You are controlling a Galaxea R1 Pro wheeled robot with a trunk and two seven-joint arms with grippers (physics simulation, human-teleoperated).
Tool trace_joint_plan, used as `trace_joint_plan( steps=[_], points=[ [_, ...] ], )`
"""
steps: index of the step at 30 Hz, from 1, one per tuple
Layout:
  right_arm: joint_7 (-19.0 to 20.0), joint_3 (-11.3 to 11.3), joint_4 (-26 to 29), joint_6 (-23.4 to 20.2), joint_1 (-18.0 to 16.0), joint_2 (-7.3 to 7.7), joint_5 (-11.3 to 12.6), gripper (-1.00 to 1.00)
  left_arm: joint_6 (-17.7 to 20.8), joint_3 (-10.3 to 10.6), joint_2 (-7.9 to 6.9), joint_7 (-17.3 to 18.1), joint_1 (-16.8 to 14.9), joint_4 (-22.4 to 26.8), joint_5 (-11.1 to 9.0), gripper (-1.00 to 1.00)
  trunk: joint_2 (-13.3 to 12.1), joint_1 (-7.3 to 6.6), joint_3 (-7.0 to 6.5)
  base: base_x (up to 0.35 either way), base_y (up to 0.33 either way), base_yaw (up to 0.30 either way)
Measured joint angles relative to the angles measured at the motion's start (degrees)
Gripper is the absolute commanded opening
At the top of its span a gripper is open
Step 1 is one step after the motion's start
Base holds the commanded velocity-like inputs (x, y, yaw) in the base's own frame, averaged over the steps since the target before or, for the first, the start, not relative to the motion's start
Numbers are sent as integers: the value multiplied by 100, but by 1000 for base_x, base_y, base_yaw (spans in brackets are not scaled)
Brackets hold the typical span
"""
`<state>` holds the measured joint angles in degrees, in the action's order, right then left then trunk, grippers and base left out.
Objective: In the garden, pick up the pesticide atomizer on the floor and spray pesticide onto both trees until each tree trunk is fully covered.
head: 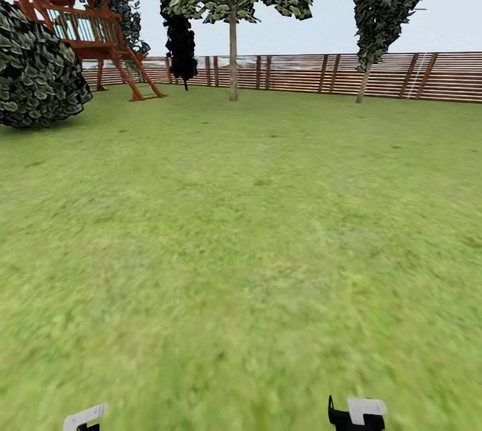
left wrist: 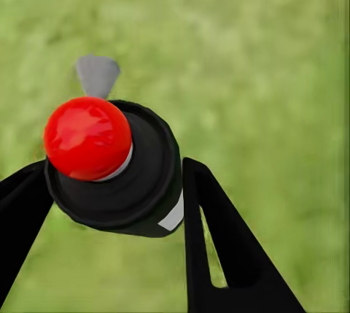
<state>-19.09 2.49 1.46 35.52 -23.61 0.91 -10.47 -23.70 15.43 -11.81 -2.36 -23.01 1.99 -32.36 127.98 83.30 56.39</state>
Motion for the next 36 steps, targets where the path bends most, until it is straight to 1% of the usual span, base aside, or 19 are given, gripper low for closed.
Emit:
trace_joint_plan(
  steps=[36],
  points=[
    [-5, -2, 0, 0, 0, 0, 0, 100, 0, -1, -5, 3, -1, -4, 0, -100, 0, 0, 0, 338, 0, 0]
  ],
)
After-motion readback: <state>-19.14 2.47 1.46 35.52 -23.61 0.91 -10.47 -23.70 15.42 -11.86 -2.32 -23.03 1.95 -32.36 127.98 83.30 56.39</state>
